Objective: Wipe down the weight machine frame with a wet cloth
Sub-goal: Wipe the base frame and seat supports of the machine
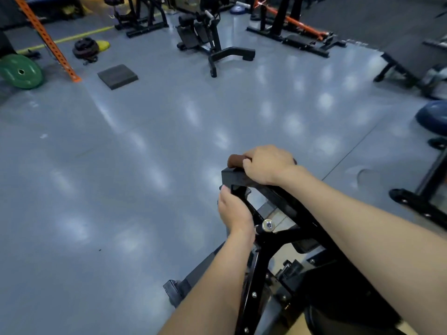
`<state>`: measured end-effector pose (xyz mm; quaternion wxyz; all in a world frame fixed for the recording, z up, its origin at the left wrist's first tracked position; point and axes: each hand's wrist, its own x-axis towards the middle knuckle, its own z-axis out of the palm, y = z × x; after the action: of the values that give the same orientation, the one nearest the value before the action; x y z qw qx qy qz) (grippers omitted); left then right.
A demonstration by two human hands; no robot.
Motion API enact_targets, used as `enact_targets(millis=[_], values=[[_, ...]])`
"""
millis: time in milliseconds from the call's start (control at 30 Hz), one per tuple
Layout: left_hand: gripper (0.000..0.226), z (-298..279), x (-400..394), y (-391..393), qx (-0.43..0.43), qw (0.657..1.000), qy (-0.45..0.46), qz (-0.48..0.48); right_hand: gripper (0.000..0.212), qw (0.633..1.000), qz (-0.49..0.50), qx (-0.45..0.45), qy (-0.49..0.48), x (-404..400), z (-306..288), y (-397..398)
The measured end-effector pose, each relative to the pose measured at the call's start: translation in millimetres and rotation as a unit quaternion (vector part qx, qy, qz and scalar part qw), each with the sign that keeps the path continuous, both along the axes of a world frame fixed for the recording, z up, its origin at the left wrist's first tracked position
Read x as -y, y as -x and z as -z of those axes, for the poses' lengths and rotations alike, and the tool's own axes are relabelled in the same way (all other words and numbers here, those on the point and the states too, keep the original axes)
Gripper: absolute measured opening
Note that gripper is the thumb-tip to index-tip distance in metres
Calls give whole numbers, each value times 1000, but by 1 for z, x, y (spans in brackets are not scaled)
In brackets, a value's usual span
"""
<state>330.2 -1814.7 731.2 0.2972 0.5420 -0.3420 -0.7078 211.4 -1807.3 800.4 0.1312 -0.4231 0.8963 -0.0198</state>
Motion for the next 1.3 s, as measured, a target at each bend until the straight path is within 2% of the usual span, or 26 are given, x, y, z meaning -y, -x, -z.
enact_targets(millis=[133, 267, 333, 467, 567, 700, 800, 867, 900, 1000, 1067, 1133, 1233, 1300], values=[[25, 14, 16, -35, 2, 997, -75, -9, 38, 989, -47, -118, -80, 25, 9, -41], [41, 31, 15, -61, 2, 993, -115, 19, 45, 921, -138, -295, -212, 38, 47, -75], [45, 38, 18, -68, 0, 992, -116, 47, 44, 897, -177, -352, -201, 36, 59, -76], [46, 45, 17, -73, 8, 990, -114, 81, 53, 878, -218, -393, -167, 4, 64, -76], [45, 46, 8, -74, 10, 989, -113, 98, 62, 898, -222, -360, -122, -43, 56, -76], [45, 46, -9, -70, 2, 986, -128, 110, 68, 925, -179, -333, -27, -96, 52, -81], [44, 44, -28, -70, -5, 983, -143, 114, 77, 936, -141, -322, 26, -121, 55, -82], [41, 44, -42, -77, 0, 985, -142, 103, 85, 934, -154, -316, 59, -133, 55, -81], [40, 45, -47, -81, 3, 985, -141, 97, 84, 928, -170, -318, 89, -137, 56, -80], [39, 52, -58, -99, 10, 986, -143, 88, 62, 900, -237, -316, 184, -149, 64, -86], [36, 55, -63, -114, 19, 982, -154, 103, 60, 909, -259, -267, 189, -160, 74, -95], [29, 57, -67, -127, 29, 977, -161, 138, 65, 944, -225, -182, 160, -174, 85, -106], [24, 57, -64, -140, 41, 970, -146, 188, 55, 988, -109, -23, 107, -193, 94, -119], [23, 60, -63, -146, 48, 971, -127, 196, 49, 991, -7, 84, 107, -201, 101, -122]])
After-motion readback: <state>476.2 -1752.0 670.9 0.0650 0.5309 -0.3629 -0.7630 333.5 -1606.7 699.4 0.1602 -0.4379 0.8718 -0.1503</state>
